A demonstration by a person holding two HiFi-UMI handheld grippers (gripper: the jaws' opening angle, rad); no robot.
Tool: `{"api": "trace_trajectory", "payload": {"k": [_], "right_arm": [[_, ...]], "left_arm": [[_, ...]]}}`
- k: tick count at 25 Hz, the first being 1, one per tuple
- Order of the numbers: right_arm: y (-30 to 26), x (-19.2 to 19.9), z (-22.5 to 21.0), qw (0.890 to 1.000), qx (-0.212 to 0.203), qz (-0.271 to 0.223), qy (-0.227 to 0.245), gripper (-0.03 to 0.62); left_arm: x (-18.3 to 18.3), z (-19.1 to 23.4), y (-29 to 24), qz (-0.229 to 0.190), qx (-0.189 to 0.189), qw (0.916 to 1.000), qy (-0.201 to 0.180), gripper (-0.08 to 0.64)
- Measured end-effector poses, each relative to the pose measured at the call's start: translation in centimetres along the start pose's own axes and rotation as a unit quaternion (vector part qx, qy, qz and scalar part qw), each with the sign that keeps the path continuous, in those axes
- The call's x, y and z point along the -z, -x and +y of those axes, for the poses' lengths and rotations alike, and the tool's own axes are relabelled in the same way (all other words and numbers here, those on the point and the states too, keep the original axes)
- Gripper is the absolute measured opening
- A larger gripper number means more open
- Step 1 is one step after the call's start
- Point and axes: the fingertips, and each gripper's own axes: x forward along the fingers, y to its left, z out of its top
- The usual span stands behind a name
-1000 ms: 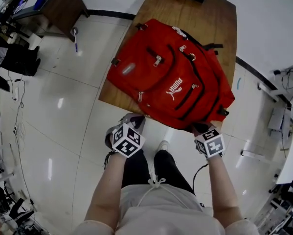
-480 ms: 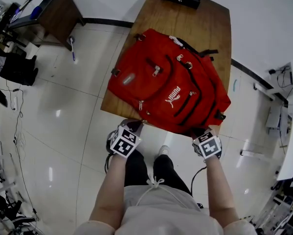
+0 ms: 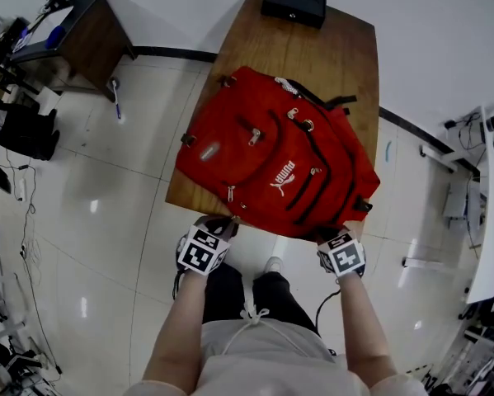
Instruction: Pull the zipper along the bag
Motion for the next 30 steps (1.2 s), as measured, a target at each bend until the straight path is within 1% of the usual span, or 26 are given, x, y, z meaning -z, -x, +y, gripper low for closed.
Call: {"api": "trace_trajectory", "payload": {"k": [1, 3, 4, 5, 8, 10, 12, 14, 16, 18, 20, 21, 24, 27, 28, 30], "right_arm": [[0.0, -0.1, -0.1, 1.0, 0.001, -0.001, -0.003, 0.005], [0.1, -0.1, -0.1, 1.0, 0.005, 0.0, -0.009, 0.005], [0.1, 0.0, -0.1, 1.0, 0.006, -0.002, -0.011, 0.006], [0.2, 0.0, -0.1, 1.0, 0.009, -0.006, -0.014, 0.006], [0.9, -0.4, -0.1, 0.999, 0.022, -0.028, -0.022, 0.006], [1.7, -1.0, -0.2, 0.997, 0.044, -0.051, -0.024, 0.006], [2.6, -1.6, 0.1, 0.994, 0.069, -0.081, -0.035, 0.006], [3.6, -2.2, 1.1, 0.988, 0.09, -0.113, -0.055, 0.006], [4.9, -3.2, 2.7, 0.981, 0.108, -0.148, -0.066, 0.006], [6.7, -4.9, 4.8, 0.971, 0.122, -0.195, -0.064, 0.006], [9.0, -6.8, 6.9, 0.957, 0.132, -0.251, -0.059, 0.006], [10.2, -7.7, 8.0, 0.95, 0.135, -0.276, -0.055, 0.006], [13.7, -8.8, 10.7, 0.929, 0.141, -0.339, -0.036, 0.006], [16.8, -8.8, 12.8, 0.908, 0.142, -0.394, -0.019, 0.006], [17.6, -8.6, 13.4, 0.903, 0.139, -0.406, -0.01, 0.006], [18.9, -7.7, 14.9, 0.899, 0.132, -0.418, 0.009, 0.006]], "left_arm": [[-0.1, 0.0, -0.1, -0.003, 0.004, 0.9999, 0.009, 0.025], [0.0, -0.1, -0.1, -0.007, 0.006, 0.9999, 0.014, 0.027], [0.1, 0.0, 0.0, -0.008, 0.004, 0.9998, 0.016, 0.04], [0.2, 0.1, 0.3, -0.011, 0.004, 0.9997, 0.02, 0.051], [0.3, 0.6, 2.0, -0.024, 0.008, 0.9994, 0.023, 0.049], [-0.3, 0.8, 3.6, -0.048, 0.011, 0.9987, 0.012, 0.048], [-1.3, 0.5, 5.3, -0.082, 0.018, 0.9965, -0.003, 0.007], [-2.4, -0.7, 6.9, -0.111, 0.041, 0.9927, -0.022, 0.006], [-3.9, -2.5, 8.6, -0.138, 0.075, 0.9865, -0.045, 0.006], [-5.4, -4.1, 10.4, -0.167, 0.099, 0.9779, -0.077, 0.006], [-7.0, -5.0, 12.2, -0.198, 0.108, 0.9682, -0.108, 0.006], [-7.6, -5.4, 13.1, -0.214, 0.109, 0.9636, -0.118, 0.006], [-8.4, -7.0, 15.2, -0.252, 0.113, 0.953, -0.126, 0.006], [-8.2, -8.9, 16.7, -0.273, 0.113, 0.9465, -0.131, 0.006], [-8.0, -9.7, 17.1, -0.276, 0.114, 0.9452, -0.132, 0.006], [-7.2, -11.3, 18.1, -0.284, 0.115, 0.9429, -0.131, 0.006]]}}
